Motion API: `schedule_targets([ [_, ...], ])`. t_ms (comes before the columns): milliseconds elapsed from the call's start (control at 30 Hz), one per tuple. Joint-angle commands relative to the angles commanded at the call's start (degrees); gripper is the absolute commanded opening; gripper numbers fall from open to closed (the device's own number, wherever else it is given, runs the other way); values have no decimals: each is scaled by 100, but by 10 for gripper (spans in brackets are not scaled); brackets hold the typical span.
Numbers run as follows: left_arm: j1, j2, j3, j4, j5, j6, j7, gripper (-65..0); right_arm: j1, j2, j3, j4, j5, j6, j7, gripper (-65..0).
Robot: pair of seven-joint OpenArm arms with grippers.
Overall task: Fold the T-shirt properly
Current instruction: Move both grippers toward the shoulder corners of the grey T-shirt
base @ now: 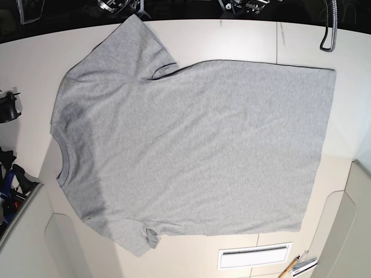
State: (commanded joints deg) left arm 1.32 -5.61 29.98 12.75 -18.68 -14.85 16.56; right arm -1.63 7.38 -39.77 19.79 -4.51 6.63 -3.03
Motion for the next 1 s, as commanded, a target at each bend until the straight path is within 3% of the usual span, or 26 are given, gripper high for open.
schedule_targets([
  [267, 254, -197, 0, 127, -297, 0, -2, -599, -227, 236, 0, 352, 4, 22, -2, -599],
  [433, 702, -481, -2, 817, -380, -623, -2, -599, -483, 459, 0, 782, 120, 20, -4, -599],
  [567, 1108, -772, -144, 1427, -774, -861, -2, -599, -822, 750, 0, 1309, 243, 20, -39, -599],
  [667, 1471, -911, -686, 1873, -767, -894, -2, -599, -1130, 1040, 0, 1810, 310, 17, -44, -599],
  [800, 2006, -1032, -1679, 2481, -772, -1596, 15, -599, -1657, 1513, 2, 2752, 608, 17, -208, -599],
  [933, 2612, -1110, -2452, 3250, -802, -1674, 138, -599, -2286, 2068, 2, 3919, 605, 17, -433, -599],
  [1000, 2905, -1161, -2715, 3683, -1137, -1843, 247, -599, -2621, 2385, 2, 4553, 608, 17, -455, -599],
])
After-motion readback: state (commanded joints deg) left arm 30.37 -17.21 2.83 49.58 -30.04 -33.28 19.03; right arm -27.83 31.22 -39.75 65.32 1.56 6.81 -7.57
